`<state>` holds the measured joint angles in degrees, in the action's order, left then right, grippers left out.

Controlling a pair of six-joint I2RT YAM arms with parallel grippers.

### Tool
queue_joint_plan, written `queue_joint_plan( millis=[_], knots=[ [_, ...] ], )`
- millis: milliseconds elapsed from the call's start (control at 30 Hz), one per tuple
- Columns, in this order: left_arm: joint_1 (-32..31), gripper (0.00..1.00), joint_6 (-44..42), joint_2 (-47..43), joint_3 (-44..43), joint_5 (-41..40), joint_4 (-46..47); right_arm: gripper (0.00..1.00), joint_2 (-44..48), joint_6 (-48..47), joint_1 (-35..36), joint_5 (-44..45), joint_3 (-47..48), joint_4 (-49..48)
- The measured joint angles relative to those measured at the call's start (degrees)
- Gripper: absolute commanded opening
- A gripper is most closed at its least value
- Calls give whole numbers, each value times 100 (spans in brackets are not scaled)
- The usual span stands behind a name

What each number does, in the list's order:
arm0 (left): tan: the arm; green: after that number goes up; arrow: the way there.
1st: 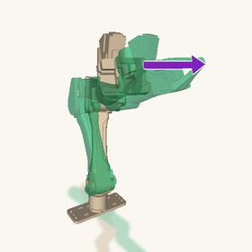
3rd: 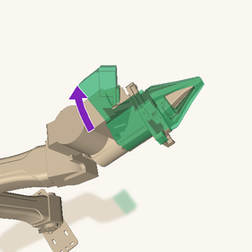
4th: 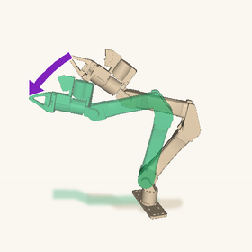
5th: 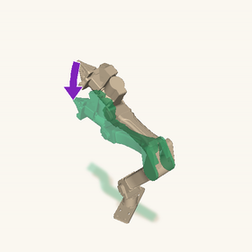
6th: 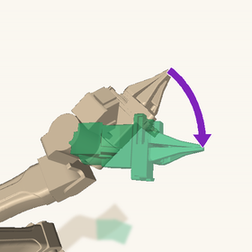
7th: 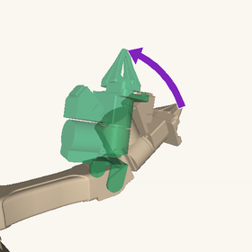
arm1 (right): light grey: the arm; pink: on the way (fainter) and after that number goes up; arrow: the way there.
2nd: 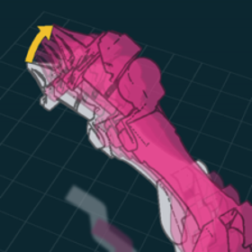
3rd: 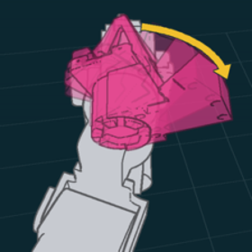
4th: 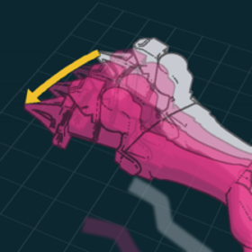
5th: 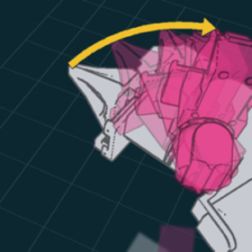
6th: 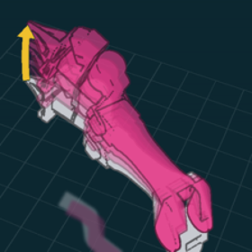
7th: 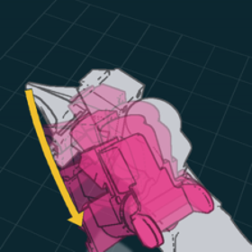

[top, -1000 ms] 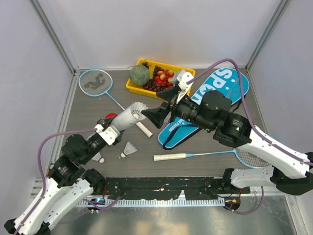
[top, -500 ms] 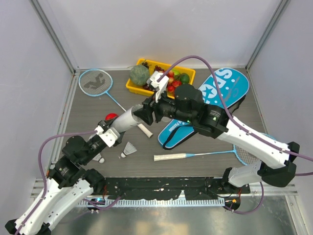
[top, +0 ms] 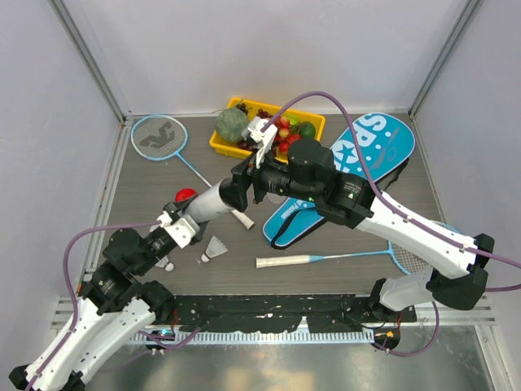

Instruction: Pack up the badminton gear

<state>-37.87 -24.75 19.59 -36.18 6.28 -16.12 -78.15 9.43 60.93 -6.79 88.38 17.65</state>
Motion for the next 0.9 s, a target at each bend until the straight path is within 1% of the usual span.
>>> queue_joint_plan(
  millis=[133,267,433,567,667,767,833,900],
  knots=[
    [-2,40,-22,-33,2,-61,0,86,7,94,-33,-13,-24,-46],
    [-2,40,-59,-33,2,-369,4,89,153,199,-68,28,-92,-61],
    [0,40,-120,-24,2,-1143,50,90,828,339,-66,118,-581,-420],
    [0,40,-162,-20,-2,-1878,125,86,1434,483,-55,275,-1207,-901],
    [0,40,-260,-22,-15,-2391,177,82,1641,601,-50,437,-1716,-1255],
    [0,39,-313,-55,-35,-2800,205,79,1567,741,-52,664,-2205,-1469],
    [0,39,-365,-160,-35,-3045,234,75,1325,835,-52,691,-2494,-1569],
    [0,39,-428,-332,-4,-3220,341,73,988,920,-66,599,-2597,-1602]
  ],
)
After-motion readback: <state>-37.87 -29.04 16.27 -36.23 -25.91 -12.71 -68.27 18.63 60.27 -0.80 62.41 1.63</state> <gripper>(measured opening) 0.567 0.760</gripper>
